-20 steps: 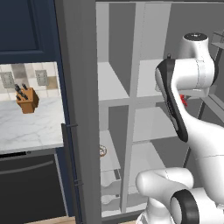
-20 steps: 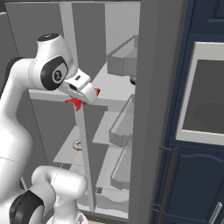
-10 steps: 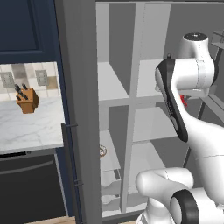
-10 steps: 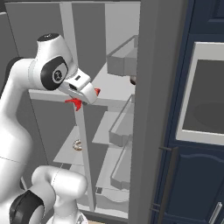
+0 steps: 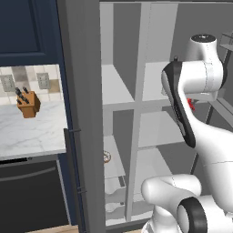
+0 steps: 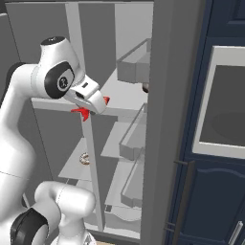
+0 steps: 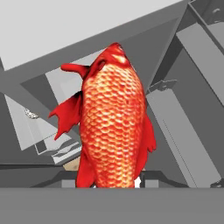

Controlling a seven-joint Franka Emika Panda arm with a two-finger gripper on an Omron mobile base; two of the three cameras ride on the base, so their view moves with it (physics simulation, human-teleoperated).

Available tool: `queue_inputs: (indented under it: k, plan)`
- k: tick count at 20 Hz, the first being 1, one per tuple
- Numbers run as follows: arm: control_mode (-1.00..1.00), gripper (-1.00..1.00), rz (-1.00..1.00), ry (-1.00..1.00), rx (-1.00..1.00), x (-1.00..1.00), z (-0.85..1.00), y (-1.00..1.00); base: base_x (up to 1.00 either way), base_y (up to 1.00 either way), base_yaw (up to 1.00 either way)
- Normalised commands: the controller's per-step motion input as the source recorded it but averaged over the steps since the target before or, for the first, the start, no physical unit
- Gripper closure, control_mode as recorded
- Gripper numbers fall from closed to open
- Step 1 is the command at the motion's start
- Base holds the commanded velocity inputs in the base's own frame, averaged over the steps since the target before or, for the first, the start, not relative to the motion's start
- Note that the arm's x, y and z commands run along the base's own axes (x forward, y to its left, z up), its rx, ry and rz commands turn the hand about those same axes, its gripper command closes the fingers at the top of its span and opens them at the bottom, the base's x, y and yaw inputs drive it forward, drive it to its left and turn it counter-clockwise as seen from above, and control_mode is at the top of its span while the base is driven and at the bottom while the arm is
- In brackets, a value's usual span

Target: There's a fish in the fridge that needs to be moved to the freezer for freezing. Pick up the fish from the fridge, place it on any shelf in the freezer, and close the fridge and freezer doors when done.

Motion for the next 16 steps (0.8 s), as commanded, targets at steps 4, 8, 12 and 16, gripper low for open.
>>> queue_inputs:
  k: [4,8,12,16]
  plan:
    - [-1.00,1.00,0.00,0.02,0.04,-0.11,-0.06,0.00,0.00,0.00,0.00]
    - [-1.00,1.00,0.04,0.06,0.02,-0.20,-0.12,0.09,0.00,0.00,0.00]
    - [-1.00,1.00,0.21,0.00,0.00,-0.22,0.00,0.23,0.00,0.00,0.00]
    - [-1.00,1.00,0.44,-0.02,-0.01,-0.10,0.00,0.42,0.00,0.00,0.00]
